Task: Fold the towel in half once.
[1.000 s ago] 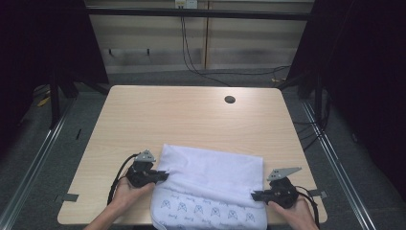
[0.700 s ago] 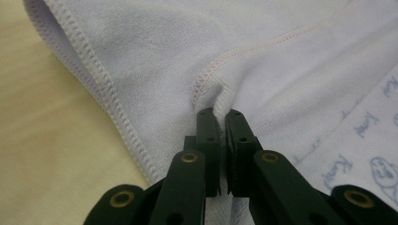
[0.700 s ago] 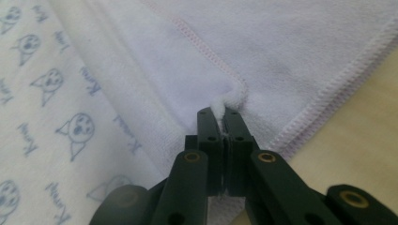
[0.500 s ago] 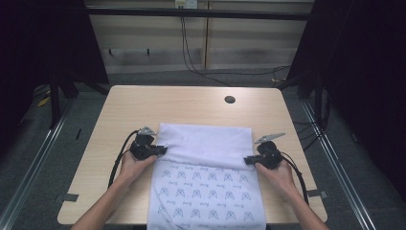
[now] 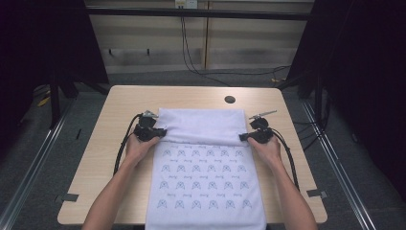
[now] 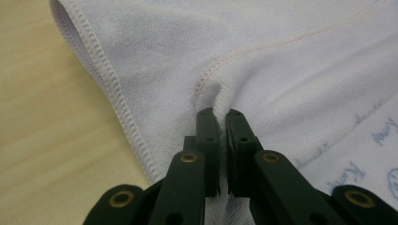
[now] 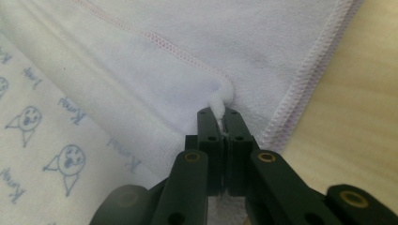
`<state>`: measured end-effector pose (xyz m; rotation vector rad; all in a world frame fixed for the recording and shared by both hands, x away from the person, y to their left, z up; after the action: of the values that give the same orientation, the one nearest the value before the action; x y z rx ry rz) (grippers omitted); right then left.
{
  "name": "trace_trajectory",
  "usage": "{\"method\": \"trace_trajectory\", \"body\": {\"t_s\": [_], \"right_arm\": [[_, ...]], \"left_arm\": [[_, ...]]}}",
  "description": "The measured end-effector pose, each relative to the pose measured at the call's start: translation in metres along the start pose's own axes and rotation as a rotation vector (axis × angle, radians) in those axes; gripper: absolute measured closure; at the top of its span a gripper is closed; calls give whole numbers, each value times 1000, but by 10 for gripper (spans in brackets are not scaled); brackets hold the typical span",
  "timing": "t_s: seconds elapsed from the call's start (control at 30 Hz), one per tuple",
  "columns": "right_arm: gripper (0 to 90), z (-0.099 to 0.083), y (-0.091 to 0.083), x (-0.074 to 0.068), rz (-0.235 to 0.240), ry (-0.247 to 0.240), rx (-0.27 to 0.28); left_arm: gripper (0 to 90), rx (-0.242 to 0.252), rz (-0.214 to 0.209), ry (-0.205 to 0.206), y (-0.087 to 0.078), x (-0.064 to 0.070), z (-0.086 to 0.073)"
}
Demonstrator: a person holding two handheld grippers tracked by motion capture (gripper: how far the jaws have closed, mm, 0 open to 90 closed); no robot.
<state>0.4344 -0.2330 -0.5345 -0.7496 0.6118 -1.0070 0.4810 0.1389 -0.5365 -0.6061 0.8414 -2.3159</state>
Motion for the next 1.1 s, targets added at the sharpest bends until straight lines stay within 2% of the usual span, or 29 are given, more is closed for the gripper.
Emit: {"method": "trace_trajectory", "body": {"t_s": [0.1, 0.13, 0.17, 0.23, 0.27, 0.3, 0.33, 0.4, 0.47, 0.53, 0.6, 0.63, 0.73, 0.77, 0.83, 0.93, 1.07, 1.1], "right_arm": [[882, 10, 6, 3, -44, -7, -15], [882, 13, 7, 3, -58, -14, -17], [882, 17, 10, 5, -89, -23, -6], [882, 21, 14, 7, -113, -28, 0], [883, 23, 15, 7, -125, -24, 5], [882, 25, 16, 7, -129, -19, 5], [883, 25, 16, 8, -124, -18, 4], [882, 24, 14, 9, -107, -10, 6], [883, 26, 9, 9, -83, -15, 34], [882, 33, -5, 11, -51, 0, 99], [882, 41, -24, 13, -9, 14, 180], [882, 46, -40, 13, 17, 9, 242], [881, 50, -70, 10, 34, -21, 341], [881, 50, -79, 9, 47, -24, 366], [880, 49, -96, 8, 91, -21, 395], [881, 44, -115, 0, 113, -52, 408], [881, 37, -138, -11, 133, -93, 412], [881, 36, -147, -15, 133, -106, 420]], "left_arm": [[857, 8, 15, -8, 6, -6, 7], [857, 41, 17, -25, 10, -10, 10], [856, 44, 22, -19, 12, -12, 12], [856, 67, 39, -23, 15, -15, 14], [856, 57, 60, 4, 16, -15, 15], [856, 56, 55, -7, 16, -14, 16], [856, 58, 31, -23, 14, -13, 16], [857, 64, 20, -16, 8, -11, 15], [856, 108, -16, -24, -5, -10, 19], [855, 138, -45, -22, -18, -6, 23], [851, 168, -78, 4, -36, 3, 30], [850, 187, -91, 6, -42, 6, 32], [846, 240, -114, 27, -65, 17, 36], [841, 245, -108, 41, -73, 22, 37], [840, 267, -120, 64, -89, 34, 37], [845, 291, -153, 117, -114, 54, 35], [849, 313, -197, 131, -143, 71, 32], [848, 312, -191, 144, -149, 75, 31]]}}
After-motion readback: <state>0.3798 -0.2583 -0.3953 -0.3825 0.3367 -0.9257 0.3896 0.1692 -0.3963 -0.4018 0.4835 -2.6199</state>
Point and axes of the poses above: each handheld gripper's, and its own axes: y roughly forward along the jaws, z roughly out of its top, x roughly to its right, the point moved 5 cm from there along y, roughly forward along the jaws, and after that the axes turned 7 degrees about -z, right-handed, at the moved point
